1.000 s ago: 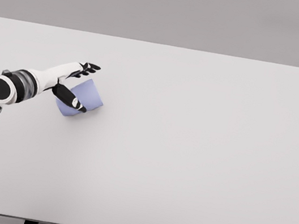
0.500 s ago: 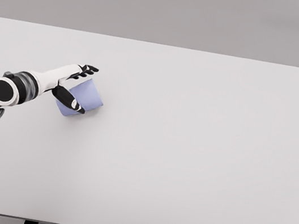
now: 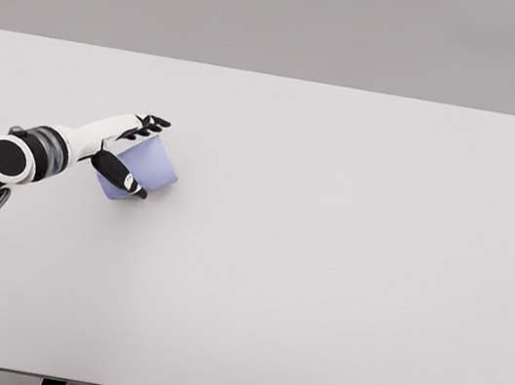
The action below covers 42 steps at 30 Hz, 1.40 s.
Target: Flip the cup with left arm and place it on the table
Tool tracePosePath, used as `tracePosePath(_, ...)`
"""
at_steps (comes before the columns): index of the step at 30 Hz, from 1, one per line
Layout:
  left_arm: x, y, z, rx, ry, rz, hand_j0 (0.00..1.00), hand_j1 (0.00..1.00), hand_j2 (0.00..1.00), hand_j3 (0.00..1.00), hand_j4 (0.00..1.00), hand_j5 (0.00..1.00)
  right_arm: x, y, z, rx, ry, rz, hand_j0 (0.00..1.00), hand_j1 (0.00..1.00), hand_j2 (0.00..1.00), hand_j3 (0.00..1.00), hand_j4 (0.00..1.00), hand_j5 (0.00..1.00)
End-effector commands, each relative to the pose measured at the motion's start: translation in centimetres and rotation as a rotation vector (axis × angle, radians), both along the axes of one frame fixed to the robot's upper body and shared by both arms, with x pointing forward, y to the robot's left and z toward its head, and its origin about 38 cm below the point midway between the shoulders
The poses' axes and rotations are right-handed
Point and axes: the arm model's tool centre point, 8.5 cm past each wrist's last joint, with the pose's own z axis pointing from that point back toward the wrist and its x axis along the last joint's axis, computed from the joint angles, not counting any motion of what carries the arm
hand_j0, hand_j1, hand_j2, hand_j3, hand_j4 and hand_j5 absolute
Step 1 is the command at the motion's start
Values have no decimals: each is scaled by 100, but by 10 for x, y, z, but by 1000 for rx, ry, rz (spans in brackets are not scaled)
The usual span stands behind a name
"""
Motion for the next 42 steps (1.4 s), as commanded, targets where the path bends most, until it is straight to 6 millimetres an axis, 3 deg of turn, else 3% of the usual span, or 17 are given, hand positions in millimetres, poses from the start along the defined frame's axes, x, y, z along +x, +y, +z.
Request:
tracePosePath(1,1,-1,-2,-4,4,2,100,100,100,100,100,100,0,0,0,0,0,1,100,100,100,100,100,100)
tracePosePath(15,6,-6,-10,-45,27,16,100,100,100,100,100,100,0,0,0,0,1,0,100,100,100,100,100,100)
tracePosePath(22,5,-7,-13,-47,35,15,83,83,83,83,83,83,0,0,0,0,1,-2,100,100,100,100,100,100)
tracePosePath(26,5,-5,-11,-49,32,20,59,59,59,59,59,59,0,0,0,0,1,1,100,100,100,100,100,100)
tracePosePath(33,8,5,-3,-69,14,46,49,49,49,49,49,49,0,0,0,0,-1,0,100,100,100,100,100,100)
tracePosePath(42,9,32,0,-148,58,85,49,49,49,49,49,49,0,0,0,0,1,1,100,100,100,100,100,100)
